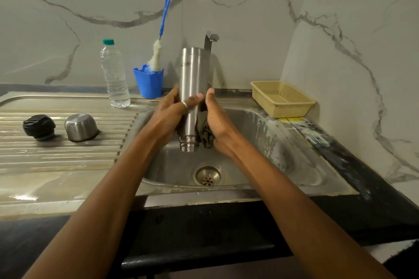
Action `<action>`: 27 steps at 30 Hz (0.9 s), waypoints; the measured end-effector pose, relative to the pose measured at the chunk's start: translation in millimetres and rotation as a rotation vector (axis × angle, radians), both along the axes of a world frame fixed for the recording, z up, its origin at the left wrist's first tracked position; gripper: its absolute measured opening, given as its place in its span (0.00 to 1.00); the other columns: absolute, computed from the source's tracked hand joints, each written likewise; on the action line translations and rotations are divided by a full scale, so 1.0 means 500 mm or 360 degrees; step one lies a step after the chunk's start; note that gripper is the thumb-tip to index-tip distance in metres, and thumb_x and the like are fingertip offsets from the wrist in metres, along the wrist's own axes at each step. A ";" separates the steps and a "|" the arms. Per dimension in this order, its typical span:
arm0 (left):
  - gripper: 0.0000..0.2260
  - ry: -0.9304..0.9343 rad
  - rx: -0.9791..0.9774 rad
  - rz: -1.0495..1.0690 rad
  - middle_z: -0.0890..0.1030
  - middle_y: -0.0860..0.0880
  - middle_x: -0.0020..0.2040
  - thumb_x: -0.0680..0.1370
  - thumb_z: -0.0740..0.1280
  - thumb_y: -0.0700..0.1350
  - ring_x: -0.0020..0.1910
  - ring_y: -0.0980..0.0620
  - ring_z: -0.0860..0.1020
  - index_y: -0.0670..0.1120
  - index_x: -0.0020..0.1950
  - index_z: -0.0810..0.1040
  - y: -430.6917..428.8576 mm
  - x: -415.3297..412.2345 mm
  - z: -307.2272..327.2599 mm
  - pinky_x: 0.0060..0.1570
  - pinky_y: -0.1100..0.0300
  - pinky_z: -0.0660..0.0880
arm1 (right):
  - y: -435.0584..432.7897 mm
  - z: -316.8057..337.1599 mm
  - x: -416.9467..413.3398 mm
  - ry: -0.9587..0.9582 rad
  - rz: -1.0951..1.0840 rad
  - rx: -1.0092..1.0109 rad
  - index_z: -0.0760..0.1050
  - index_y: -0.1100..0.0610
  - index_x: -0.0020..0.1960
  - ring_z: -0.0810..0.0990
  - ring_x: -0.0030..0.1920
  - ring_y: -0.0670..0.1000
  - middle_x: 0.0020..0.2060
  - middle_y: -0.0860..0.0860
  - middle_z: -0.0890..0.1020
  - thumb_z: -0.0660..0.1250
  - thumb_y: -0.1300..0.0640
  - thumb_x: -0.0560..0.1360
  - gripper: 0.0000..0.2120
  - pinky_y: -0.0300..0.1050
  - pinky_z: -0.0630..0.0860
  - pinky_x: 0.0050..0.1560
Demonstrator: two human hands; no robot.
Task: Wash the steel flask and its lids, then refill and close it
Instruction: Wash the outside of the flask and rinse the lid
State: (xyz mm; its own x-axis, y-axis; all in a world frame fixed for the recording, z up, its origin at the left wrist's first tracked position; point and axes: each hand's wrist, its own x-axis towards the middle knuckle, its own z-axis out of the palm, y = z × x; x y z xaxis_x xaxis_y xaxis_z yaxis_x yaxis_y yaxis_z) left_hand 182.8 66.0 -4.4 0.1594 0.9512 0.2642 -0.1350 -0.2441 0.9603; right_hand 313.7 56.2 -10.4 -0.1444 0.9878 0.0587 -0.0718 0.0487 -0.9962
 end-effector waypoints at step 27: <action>0.30 0.1214 0.0614 0.0469 0.77 0.54 0.51 0.70 0.79 0.45 0.44 0.57 0.76 0.46 0.67 0.69 0.027 -0.008 -0.033 0.38 0.71 0.68 | 0.085 0.044 0.056 -0.2316 -0.0507 0.1976 0.74 0.50 0.70 0.67 0.74 0.53 0.68 0.48 0.76 0.52 0.46 0.83 0.21 0.60 0.52 0.77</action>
